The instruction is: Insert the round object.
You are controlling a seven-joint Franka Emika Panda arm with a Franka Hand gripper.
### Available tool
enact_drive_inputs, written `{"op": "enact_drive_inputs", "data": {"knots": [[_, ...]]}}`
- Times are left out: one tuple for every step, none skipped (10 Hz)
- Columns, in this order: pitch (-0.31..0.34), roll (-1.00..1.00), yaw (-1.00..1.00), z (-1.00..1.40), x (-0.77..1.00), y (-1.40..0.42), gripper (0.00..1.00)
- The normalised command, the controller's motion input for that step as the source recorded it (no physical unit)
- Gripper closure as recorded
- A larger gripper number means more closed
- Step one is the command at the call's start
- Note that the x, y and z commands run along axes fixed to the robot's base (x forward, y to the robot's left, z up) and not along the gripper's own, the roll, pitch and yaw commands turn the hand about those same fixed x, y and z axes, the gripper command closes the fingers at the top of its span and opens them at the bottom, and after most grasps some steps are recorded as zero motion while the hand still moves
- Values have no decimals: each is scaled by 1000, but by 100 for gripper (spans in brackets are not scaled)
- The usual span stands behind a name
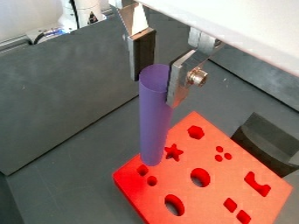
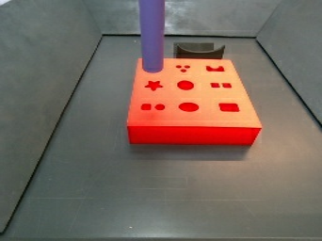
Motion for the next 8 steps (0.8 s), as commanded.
{"op": "enact_drive_inputs", "data": {"knots": [[0, 47, 203, -3, 137, 374, 100], [0, 76, 314, 0, 254, 506, 100], [0, 154, 377, 0, 306, 400, 100], [0, 144, 394, -26, 271, 426, 100], [0, 129, 380, -109, 251, 431, 100], [0, 111, 389, -189, 334, 349, 100], [-1, 74, 443, -266, 489, 203, 100], [-34, 0, 431, -334, 646, 120, 100]]}}
